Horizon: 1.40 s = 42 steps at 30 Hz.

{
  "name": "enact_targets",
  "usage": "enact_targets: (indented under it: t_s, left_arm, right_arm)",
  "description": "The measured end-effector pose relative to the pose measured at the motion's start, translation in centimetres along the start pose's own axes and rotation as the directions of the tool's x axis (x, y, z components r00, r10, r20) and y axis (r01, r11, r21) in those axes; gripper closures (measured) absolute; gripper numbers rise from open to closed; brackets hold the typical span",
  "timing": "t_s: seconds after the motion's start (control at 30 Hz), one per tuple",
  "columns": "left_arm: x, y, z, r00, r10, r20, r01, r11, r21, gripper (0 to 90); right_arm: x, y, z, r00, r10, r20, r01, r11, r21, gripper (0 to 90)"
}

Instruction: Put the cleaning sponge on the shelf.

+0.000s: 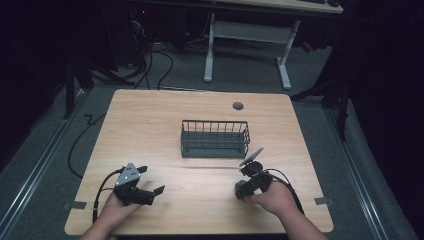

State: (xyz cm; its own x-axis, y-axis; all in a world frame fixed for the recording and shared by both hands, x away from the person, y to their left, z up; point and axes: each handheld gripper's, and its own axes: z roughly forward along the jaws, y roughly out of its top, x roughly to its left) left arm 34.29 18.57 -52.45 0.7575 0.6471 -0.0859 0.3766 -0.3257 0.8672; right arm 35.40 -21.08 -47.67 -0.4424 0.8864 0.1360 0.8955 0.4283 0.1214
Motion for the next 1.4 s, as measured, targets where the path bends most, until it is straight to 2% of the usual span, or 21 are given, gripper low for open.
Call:
enact_targets:
  t_s: [0.1, 0.13, 0.17, 0.27, 0.3, 0.33, 0.37, 0.43, 0.47, 0.67, 1.07, 1.4]
  left_arm:
    - [0.0, 0.0, 0.0, 1.0000, 0.001, 0.000, -0.001, 1.0000, 0.001, 2.6]
    - [0.0, 0.0, 0.0, 1.0000, 0.002, -0.001, -0.002, 1.0000, 0.001, 2.6]
    - [0.0, 0.0, 0.0, 1.0000, 0.002, -0.001, -0.002, 1.0000, 0.001, 2.6]
    - [0.0, 0.0, 0.0, 1.0000, 0.001, -0.002, -0.001, 1.0000, 0.002, 2.6]
    - [0.0, 0.0, 0.0, 1.0000, 0.000, -0.003, 0.000, 1.0000, 0.002, 2.6]
    - [0.0, 0.0, 0.0, 1.0000, 0.001, -0.006, -0.001, 1.0000, 0.002, 2.6]
    - [0.0, 0.0, 0.0, 1.0000, 0.000, -0.007, 0.000, 1.0000, 0.003, 2.6]
    - [0.0, 0.0, 0.0, 1.0000, 0.000, -0.007, 0.000, 1.0000, 0.003, 2.6]
    - [-0.1, 0.0, 0.0, 1.0000, 0.001, -0.007, -0.001, 1.0000, 0.002, 2.6]
    - [-0.1, 0.0, -0.1, 0.9999, -0.001, -0.015, 0.001, 1.0000, -0.001, 2.6]
    - [0.0, 0.0, 0.0, 0.9999, -0.006, -0.015, 0.006, 1.0000, 0.000, 2.6]
    - [-0.1, -0.1, -0.1, 0.9998, -0.009, -0.015, 0.009, 1.0000, -0.003, 2.6]
  right_arm:
    - [0.0, -0.1, -0.1, 1.0000, 0.000, 0.000, 0.000, 1.000, 0.002, 31.5]
    - [0.0, -0.2, 0.0, 1.0000, -0.007, -0.003, 0.007, 1.000, -0.004, 36.2]
    - [0.0, -0.2, 0.0, 1.0000, -0.007, -0.003, 0.007, 1.000, -0.004, 36.2]
    - [-0.1, -0.3, 0.2, 0.9994, -0.034, -0.008, 0.034, 0.999, -0.008, 41.4]
    - [0.2, -0.4, 0.0, 0.9999, 0.012, -0.010, -0.012, 1.000, 0.004, 42.3]
    - [0.2, -0.4, -0.1, 0.9999, 0.006, -0.011, -0.006, 1.000, -0.001, 43.0]
    - [-0.1, -0.3, -0.3, 0.9993, -0.036, -0.012, 0.036, 0.999, -0.021, 43.1]
    - [-0.1, -0.3, -0.5, 0.9994, -0.032, -0.016, 0.031, 0.999, -0.019, 43.1]
    - [-0.1, -0.2, -0.9, 0.9992, -0.040, -0.002, 0.040, 0.999, -0.025, 43.2]
    - [-0.4, 0.1, -1.9, 0.9979, -0.064, 0.008, 0.064, 0.997, -0.034, 43.1]
    - [-1.4, 1.0, -4.5, 0.9990, -0.041, 0.017, 0.043, 0.997, -0.071, 43.4]
    - [-2.3, 1.9, -6.3, 0.9998, -0.017, 0.009, 0.018, 0.997, -0.078, 43.4]
